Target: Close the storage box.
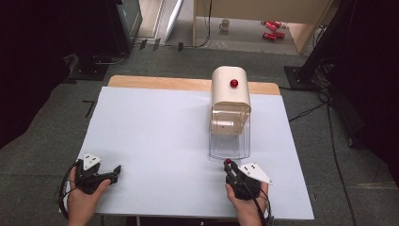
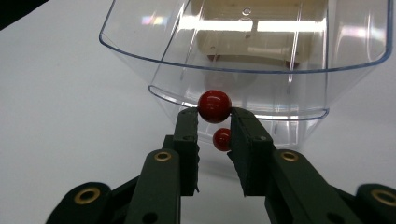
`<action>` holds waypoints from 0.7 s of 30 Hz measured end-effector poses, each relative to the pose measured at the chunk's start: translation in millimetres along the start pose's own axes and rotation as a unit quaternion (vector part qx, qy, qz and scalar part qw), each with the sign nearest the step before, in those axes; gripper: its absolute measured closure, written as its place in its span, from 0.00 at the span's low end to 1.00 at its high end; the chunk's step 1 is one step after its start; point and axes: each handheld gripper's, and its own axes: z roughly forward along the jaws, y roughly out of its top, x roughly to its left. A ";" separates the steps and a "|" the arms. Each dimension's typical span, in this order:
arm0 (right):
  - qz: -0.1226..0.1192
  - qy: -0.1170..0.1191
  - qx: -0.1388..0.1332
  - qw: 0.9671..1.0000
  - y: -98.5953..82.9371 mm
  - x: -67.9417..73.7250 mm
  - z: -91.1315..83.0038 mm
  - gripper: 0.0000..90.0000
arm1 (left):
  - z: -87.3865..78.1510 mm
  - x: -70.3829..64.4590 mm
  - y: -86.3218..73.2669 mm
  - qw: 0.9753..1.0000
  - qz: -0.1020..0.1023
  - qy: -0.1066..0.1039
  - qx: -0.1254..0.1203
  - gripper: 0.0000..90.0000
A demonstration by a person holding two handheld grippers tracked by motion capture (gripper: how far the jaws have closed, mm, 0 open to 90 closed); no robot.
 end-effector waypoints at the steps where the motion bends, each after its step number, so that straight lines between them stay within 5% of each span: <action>1: 0.001 -0.001 0.000 1.000 0.0 0.4 0.2 0.82 | 0.0 0.0 0.0 1.000 0.000 0.000 0.000 0.11; 21: 0.006 -0.015 -0.010 1.000 1.5 3.9 1.0 0.84 | 0.0 0.0 0.0 1.000 0.000 0.000 0.000 0.11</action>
